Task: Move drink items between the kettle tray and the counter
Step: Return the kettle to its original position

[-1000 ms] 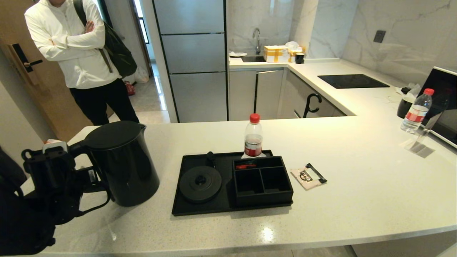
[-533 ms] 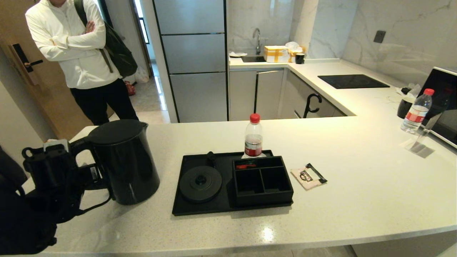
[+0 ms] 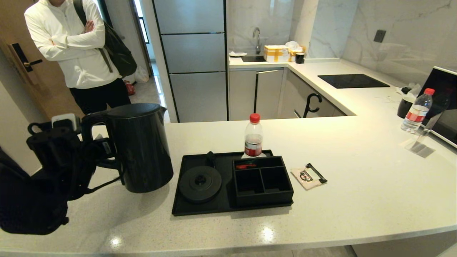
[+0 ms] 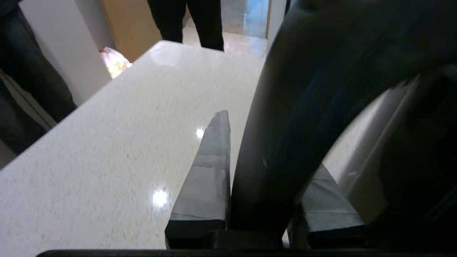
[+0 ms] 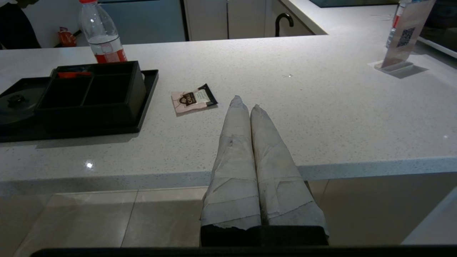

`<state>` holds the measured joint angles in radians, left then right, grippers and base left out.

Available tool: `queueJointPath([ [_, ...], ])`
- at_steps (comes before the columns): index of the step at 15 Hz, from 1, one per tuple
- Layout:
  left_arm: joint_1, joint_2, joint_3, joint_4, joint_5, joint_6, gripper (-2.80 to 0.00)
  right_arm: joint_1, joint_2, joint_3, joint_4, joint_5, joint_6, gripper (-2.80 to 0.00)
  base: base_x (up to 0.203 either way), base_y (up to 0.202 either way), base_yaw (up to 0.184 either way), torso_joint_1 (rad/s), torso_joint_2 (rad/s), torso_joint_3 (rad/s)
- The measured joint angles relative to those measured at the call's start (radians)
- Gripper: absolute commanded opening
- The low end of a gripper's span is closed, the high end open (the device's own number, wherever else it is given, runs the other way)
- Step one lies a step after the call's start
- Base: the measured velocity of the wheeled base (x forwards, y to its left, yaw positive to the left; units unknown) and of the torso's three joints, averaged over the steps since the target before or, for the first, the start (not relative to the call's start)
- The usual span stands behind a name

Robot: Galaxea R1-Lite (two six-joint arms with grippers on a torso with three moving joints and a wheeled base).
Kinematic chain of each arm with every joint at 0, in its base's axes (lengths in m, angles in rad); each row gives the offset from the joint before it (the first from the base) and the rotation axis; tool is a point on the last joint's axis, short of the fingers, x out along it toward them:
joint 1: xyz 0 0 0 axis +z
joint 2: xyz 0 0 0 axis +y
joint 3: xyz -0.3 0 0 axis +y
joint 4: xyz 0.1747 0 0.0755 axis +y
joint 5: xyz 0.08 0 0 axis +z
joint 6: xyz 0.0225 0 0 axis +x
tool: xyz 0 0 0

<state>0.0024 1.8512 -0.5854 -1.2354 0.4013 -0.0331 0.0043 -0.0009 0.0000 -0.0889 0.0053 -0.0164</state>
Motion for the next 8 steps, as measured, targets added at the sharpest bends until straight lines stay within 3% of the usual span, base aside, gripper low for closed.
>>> queueJointPath([
  [4,-0.049,-0.057,-0.084,0.12,0.003,-0.044,-2.8,0.0,0.0,0.0,0.0,0.0,0.0,-2.8,0.0,0.0,0.0,0.0,0.0,0.0],
  [8,-0.199,-0.09,-0.126,0.235,-0.038,-0.056,-2.8,0.0,0.0,0.0,0.001,0.0,0.0,-2.8,0.0,0.0,0.0,0.0,0.0,0.0],
])
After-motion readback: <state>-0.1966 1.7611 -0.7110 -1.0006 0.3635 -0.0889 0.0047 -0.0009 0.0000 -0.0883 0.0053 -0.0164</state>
